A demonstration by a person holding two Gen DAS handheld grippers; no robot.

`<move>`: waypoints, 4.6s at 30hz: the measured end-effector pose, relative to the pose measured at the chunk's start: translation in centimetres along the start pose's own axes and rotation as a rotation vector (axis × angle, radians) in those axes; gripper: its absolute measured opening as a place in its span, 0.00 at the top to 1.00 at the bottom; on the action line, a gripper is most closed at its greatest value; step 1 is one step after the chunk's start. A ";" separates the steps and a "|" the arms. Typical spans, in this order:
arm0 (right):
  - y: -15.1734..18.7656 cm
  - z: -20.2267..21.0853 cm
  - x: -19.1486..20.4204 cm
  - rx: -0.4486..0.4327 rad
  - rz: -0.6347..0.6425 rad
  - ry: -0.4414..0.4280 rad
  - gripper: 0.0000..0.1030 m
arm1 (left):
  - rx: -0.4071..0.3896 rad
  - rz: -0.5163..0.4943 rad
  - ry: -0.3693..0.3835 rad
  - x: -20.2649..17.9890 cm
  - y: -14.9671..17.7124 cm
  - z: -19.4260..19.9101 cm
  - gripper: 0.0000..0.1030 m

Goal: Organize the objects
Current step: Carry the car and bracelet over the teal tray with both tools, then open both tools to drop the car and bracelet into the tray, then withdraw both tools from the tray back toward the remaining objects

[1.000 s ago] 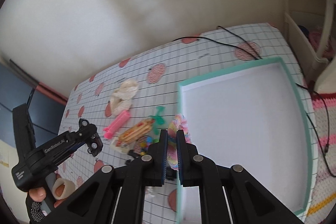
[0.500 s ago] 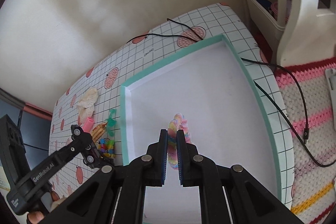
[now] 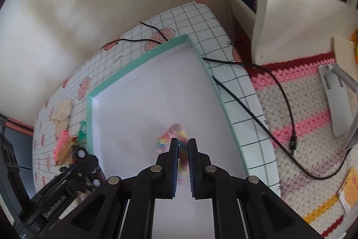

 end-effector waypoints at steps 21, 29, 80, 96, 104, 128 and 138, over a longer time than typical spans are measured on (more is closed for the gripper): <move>1.3 -2.2 -0.4 0.080 0.116 0.159 0.90 | 0.057 0.010 -0.012 0.1 1.2 -2.6 0.66; 0.9 -1.4 -0.3 0.068 0.131 0.169 0.77 | 0.047 0.000 -0.015 0.0 0.9 -1.8 0.66; -0.3 0.5 5.8 -0.043 0.248 0.123 0.00 | -0.149 0.107 -0.063 5.9 -3.0 3.5 0.08; -0.5 1.4 10.3 -0.066 0.275 0.083 0.00 | -0.197 0.103 -0.066 9.5 -4.6 6.9 0.08; 0.4 1.0 16.3 -0.048 0.349 -0.003 0.00 | -0.235 0.160 -0.079 13.6 -5.5 9.1 0.08; 7.3 -4.8 24.4 0.151 0.603 -0.027 0.00 | -0.082 0.233 -0.235 20.1 -2.1 8.3 0.08; 9.0 -6.5 24.9 0.183 0.651 -0.016 0.04 | -0.004 0.307 -0.258 21.5 -0.2 6.4 0.08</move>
Point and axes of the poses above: each gripper's, at about its wrist camera, not at the fingertips, and z roughly against the way its jaws point, x to its left, y to its underside, the point moved 5 cm from there along -z, roughly the way its jaws point, and after that the axes turned 4 degrees about z, right-handed, at the moved point
